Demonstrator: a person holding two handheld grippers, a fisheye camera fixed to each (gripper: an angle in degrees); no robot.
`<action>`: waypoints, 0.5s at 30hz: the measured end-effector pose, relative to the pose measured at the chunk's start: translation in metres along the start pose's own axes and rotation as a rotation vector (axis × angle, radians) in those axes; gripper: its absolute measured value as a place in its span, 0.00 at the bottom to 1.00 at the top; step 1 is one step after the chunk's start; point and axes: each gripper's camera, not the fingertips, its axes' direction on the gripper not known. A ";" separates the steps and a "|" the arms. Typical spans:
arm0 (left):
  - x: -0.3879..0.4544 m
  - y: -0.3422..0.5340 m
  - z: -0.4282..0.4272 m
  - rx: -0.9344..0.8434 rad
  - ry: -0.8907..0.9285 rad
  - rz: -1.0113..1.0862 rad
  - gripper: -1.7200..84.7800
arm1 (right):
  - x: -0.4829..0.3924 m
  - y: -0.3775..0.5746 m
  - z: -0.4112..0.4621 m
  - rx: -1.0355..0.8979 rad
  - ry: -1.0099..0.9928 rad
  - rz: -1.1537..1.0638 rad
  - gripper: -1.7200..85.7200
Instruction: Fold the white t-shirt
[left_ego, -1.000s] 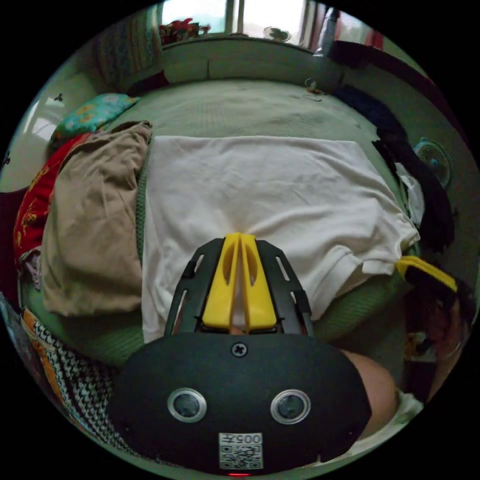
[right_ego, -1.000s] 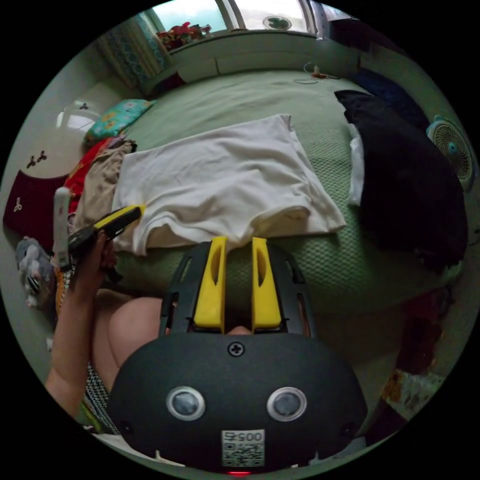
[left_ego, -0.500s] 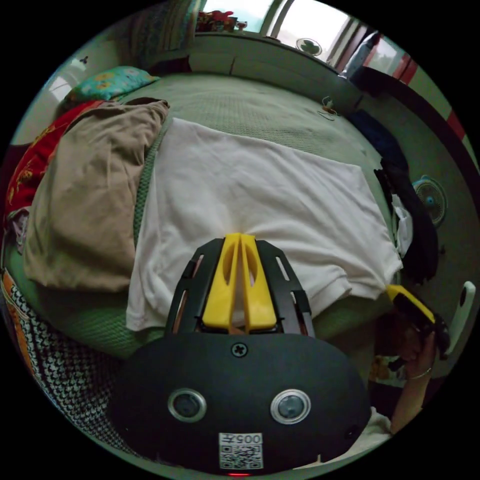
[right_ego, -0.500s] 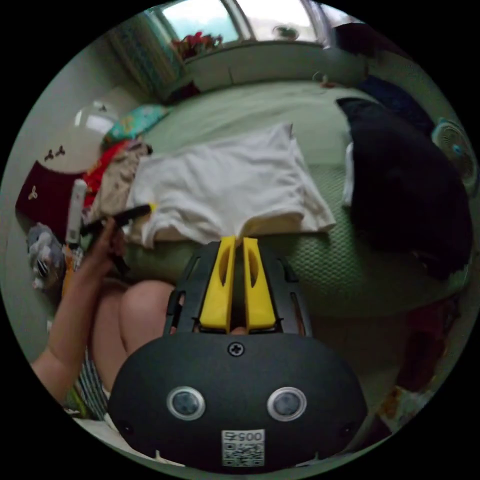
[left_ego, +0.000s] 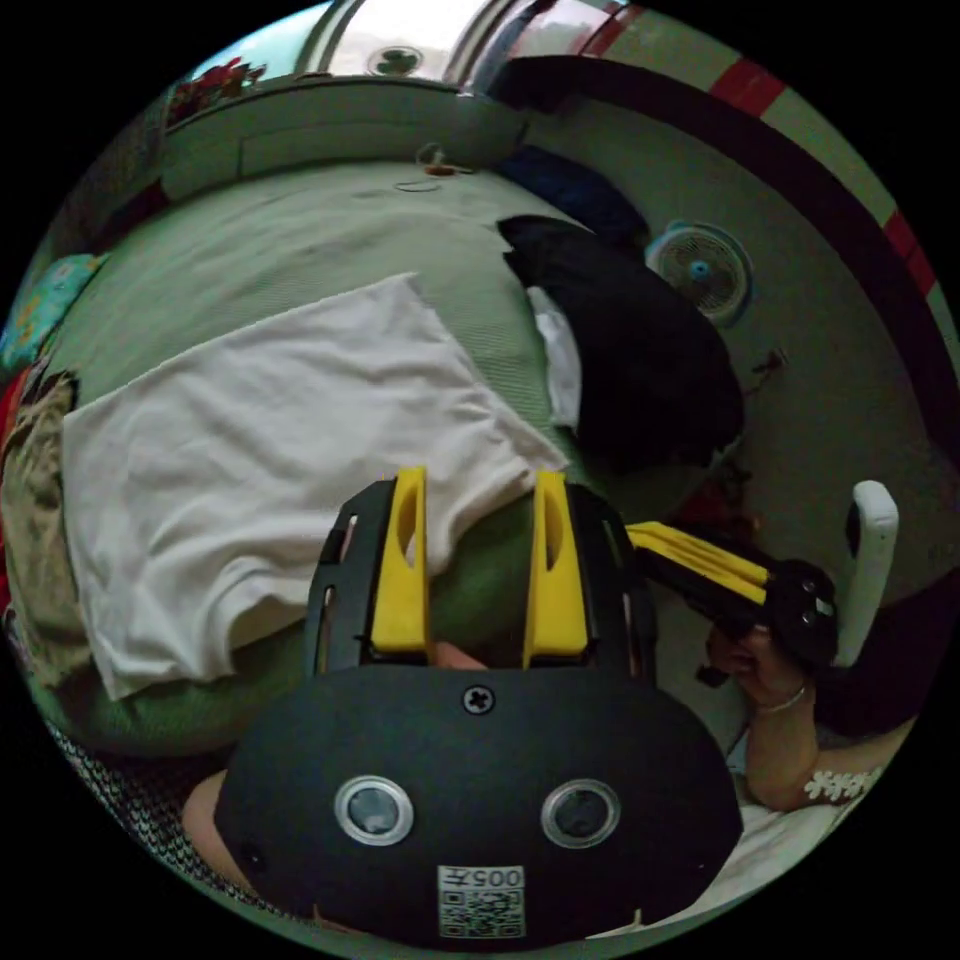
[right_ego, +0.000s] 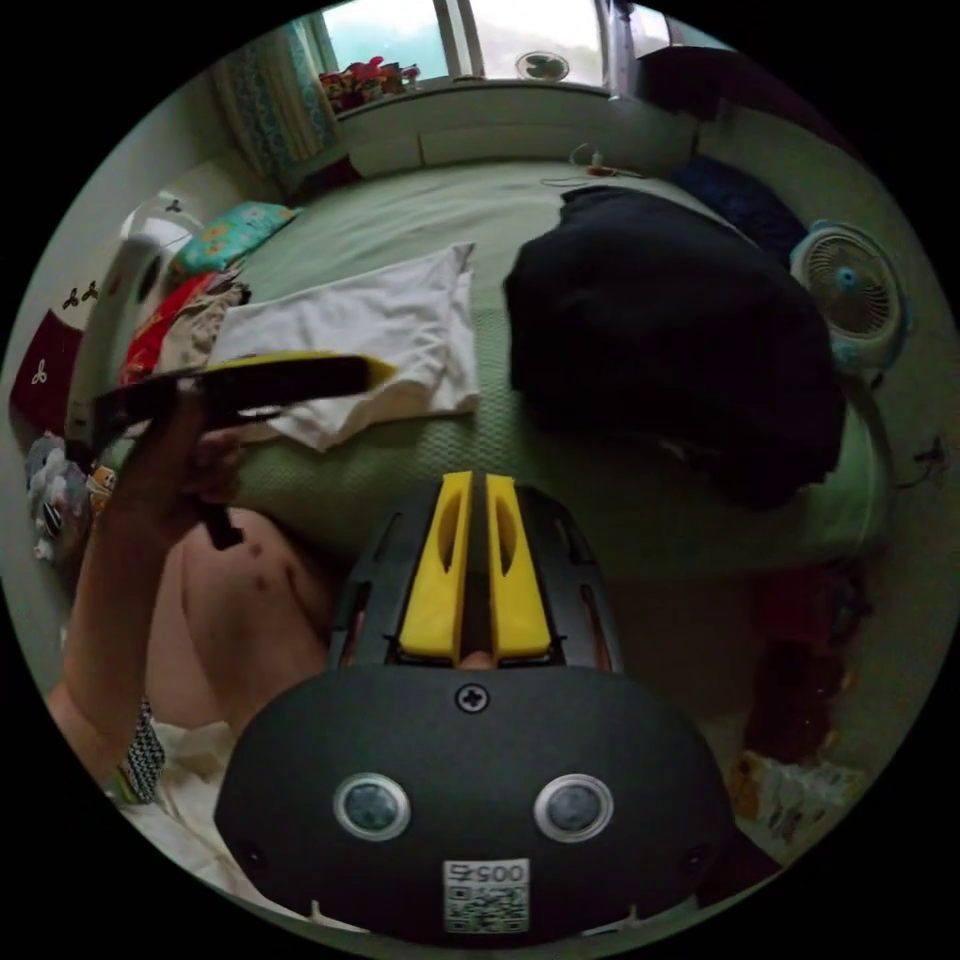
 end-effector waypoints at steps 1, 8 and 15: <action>0.011 -0.004 0.011 -0.007 0.005 0.005 0.20 | 0.006 -0.004 -0.004 0.003 0.003 0.004 0.04; 0.041 -0.006 0.041 -0.053 -0.091 -0.013 0.20 | 0.028 -0.041 -0.003 0.004 -0.014 0.032 0.04; 0.034 0.004 0.032 -0.019 -0.148 -0.084 0.10 | -0.005 -0.146 0.001 0.077 0.030 -0.170 0.07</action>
